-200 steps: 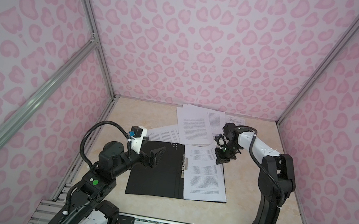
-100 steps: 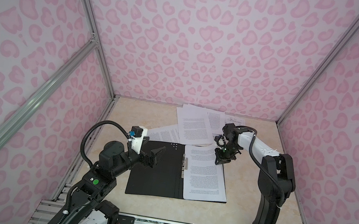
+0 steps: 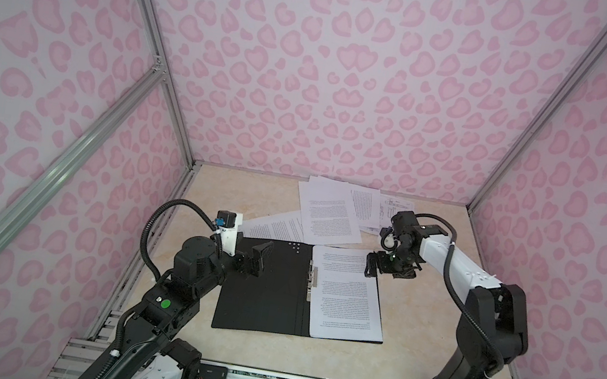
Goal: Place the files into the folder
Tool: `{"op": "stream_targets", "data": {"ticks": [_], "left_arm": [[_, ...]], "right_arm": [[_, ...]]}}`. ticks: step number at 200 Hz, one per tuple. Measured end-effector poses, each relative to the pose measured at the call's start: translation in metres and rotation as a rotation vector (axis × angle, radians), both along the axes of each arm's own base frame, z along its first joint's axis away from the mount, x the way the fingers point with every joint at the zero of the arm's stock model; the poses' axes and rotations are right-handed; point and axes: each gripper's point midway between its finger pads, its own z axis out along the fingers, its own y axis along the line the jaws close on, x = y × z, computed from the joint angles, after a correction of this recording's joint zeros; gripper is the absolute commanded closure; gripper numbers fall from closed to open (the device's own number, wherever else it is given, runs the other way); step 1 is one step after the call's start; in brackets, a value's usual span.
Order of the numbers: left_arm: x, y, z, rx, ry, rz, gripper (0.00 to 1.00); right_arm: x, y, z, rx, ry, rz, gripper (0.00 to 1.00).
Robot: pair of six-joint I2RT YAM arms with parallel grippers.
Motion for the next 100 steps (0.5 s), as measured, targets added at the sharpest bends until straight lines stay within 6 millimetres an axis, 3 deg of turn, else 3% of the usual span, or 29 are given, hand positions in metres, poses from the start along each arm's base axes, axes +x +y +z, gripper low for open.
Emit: {"op": "stream_targets", "data": {"ticks": [19,31,55,61,68,100], "left_arm": [[0.005,0.008,-0.016,-0.007,0.073,0.07,0.03],[0.009,0.009,-0.029,-0.007,0.136,0.096,0.03],[0.015,0.002,-0.061,0.001,0.292,0.097,0.01],[0.015,-0.003,-0.077,0.004,0.359,0.082,0.0],[0.014,-0.006,-0.085,-0.001,0.399,0.073,0.01],[-0.005,-0.022,-0.159,-0.01,0.691,0.025,0.05]], "right_arm": [[-0.007,-0.028,-0.003,0.022,-0.053,-0.179,0.02],[-0.027,-0.037,-0.01,0.04,-0.059,-0.26,0.02],[-0.048,-0.029,-0.023,0.125,-0.058,-0.335,0.22],[-0.051,-0.027,-0.026,0.14,-0.065,-0.35,0.29],[-0.06,-0.024,-0.031,0.16,-0.052,-0.373,0.3],[-0.088,0.009,-0.04,0.221,-0.01,-0.347,0.29]]}}
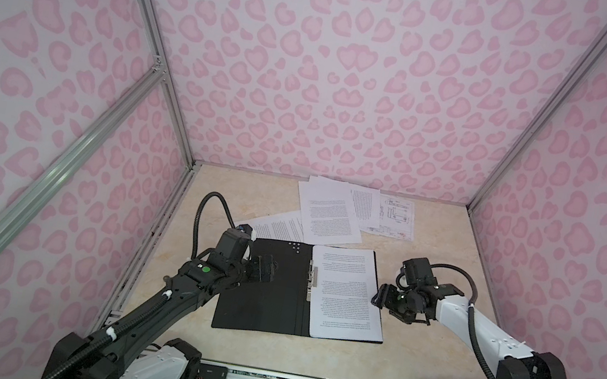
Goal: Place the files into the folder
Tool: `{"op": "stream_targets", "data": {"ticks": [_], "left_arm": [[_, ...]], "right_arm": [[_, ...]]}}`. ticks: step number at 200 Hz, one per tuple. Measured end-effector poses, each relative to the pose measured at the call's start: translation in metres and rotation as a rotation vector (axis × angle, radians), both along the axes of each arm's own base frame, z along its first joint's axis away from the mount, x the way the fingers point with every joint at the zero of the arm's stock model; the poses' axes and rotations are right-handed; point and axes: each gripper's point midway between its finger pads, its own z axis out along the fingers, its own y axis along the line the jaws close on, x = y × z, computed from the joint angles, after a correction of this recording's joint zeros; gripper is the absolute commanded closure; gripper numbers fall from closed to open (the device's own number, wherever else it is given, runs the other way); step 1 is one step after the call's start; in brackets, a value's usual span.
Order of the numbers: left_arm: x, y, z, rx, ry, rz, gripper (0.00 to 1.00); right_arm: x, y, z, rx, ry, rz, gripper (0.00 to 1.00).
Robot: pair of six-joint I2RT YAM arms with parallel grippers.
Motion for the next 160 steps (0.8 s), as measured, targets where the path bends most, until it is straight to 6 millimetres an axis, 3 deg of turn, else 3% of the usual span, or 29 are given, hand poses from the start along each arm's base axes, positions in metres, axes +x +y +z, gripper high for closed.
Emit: {"op": "stream_targets", "data": {"ticks": [25,47,63,79,89,115,139,150,160], "left_arm": [[-0.016,-0.003,-0.035,-0.011,0.143,0.002,0.06],[-0.025,-0.002,-0.054,-0.011,0.222,0.018,0.08],[-0.028,-0.001,-0.059,-0.009,0.249,0.032,0.09],[-0.023,0.0,-0.05,-0.007,0.247,0.048,0.07],[-0.008,0.004,-0.033,-0.017,0.224,0.078,0.0],[0.041,0.031,-0.004,-0.051,0.163,0.202,0.02],[0.074,0.061,0.003,-0.057,0.174,0.285,0.03],[0.09,0.076,0.0,-0.061,0.18,0.324,0.0],[0.104,0.088,-0.006,-0.077,0.197,0.348,0.05]], "right_arm": [[-0.011,0.012,-0.005,0.03,0.01,-0.002,0.28],[-0.015,0.013,-0.013,0.035,0.028,-0.019,0.25],[-0.012,0.014,-0.012,0.038,0.021,-0.02,0.18],[-0.005,0.016,-0.005,0.043,-0.004,-0.017,0.15],[0.002,0.018,0.002,0.047,-0.03,-0.004,0.14],[0.02,0.027,0.017,0.064,-0.094,0.027,0.14],[0.028,0.034,0.021,0.082,-0.122,0.052,0.15],[0.029,0.036,0.02,0.09,-0.128,0.063,0.15],[0.031,0.039,0.02,0.099,-0.136,0.073,0.15]]}}
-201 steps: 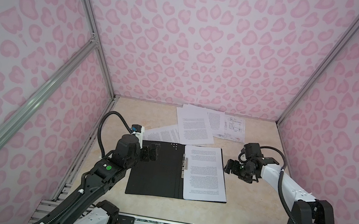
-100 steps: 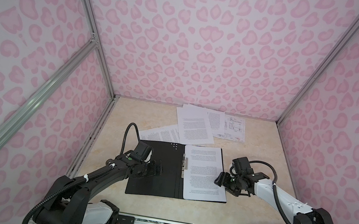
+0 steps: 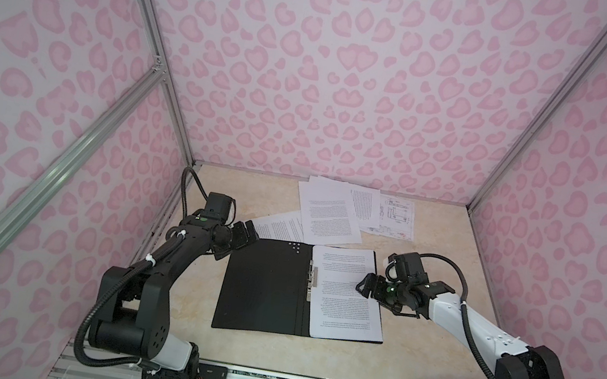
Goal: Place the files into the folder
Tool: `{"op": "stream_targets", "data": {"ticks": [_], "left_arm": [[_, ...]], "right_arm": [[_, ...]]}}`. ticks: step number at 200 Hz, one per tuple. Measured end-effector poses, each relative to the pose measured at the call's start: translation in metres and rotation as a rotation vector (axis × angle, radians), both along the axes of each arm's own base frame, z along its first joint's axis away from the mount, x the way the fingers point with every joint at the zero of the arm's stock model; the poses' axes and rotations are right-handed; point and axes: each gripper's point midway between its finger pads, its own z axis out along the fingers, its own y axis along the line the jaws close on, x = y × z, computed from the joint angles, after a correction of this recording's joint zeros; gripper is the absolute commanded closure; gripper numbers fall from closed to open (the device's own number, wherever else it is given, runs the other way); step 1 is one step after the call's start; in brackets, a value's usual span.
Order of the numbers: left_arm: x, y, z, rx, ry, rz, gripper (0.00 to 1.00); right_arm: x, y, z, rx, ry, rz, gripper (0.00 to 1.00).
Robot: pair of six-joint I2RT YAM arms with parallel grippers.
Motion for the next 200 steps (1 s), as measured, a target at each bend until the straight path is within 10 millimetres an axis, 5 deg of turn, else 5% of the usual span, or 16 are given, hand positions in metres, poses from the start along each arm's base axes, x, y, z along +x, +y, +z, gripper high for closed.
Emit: {"op": "stream_targets", "data": {"ticks": [37,82,134,200], "left_arm": [[0.056,0.046,-0.029,-0.035,0.037,0.11,0.19],[0.116,0.058,-0.046,-0.033,-0.022,-0.005,0.23],[0.123,0.071,-0.059,-0.062,-0.022,-0.107,0.21],[0.13,0.052,-0.059,-0.189,-0.058,-0.216,0.24]], "right_arm": [[0.005,0.01,0.004,0.032,-0.03,0.045,0.15],[0.009,0.02,0.009,0.074,-0.06,0.09,0.14],[0.007,0.029,0.012,0.12,-0.077,0.127,0.11],[0.006,0.035,0.02,0.148,-0.096,0.162,0.11]]}}
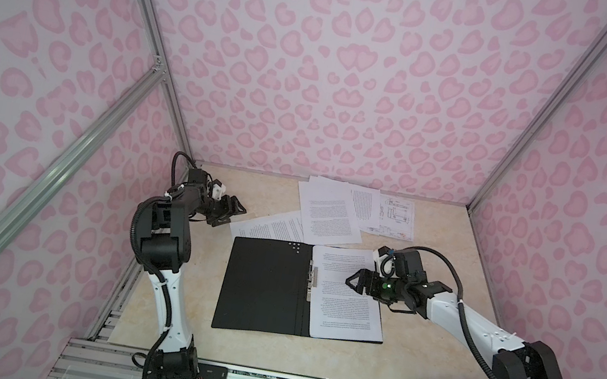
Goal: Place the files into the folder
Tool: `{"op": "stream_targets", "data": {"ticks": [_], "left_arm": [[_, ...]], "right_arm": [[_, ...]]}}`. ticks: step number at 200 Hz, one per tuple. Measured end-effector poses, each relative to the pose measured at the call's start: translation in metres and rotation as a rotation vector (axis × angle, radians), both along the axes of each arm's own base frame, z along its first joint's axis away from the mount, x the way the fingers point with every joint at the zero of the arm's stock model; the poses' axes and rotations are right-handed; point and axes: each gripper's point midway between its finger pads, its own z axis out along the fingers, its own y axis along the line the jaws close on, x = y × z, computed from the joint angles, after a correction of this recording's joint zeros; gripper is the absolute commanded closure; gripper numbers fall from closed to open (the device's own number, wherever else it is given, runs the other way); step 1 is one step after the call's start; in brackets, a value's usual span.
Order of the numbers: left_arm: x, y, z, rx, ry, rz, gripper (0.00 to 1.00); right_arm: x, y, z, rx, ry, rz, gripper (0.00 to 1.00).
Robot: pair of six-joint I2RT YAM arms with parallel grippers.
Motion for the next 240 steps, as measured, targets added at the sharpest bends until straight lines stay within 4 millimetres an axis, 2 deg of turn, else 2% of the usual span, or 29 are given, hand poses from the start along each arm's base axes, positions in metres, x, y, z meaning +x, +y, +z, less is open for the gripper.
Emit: {"op": "stream_targets", "data": {"ticks": [47,93,142,198,240], "left_arm": [[-0.014,-0.014,-0.001,-0.053,0.004,-0.031,0.28],[-0.032,-0.018,0.0,-0.062,0.034,-0.021,0.29],[-0.047,-0.02,0.002,-0.085,0.072,0.018,0.23],[-0.053,-0.024,0.002,-0.129,0.075,0.046,0.23],[-0.048,-0.023,0.005,-0.126,0.068,0.055,0.28]], "right_arm": [[-0.005,0.002,-0.004,0.016,0.017,0.015,0.11],[-0.004,0.005,-0.005,0.03,0.005,0.021,0.11],[-0.008,0.006,-0.013,0.038,0.033,0.025,0.11],[-0.006,0.007,-0.016,0.048,0.036,0.03,0.11],[-0.008,0.007,-0.017,0.053,0.041,0.032,0.1]]}}
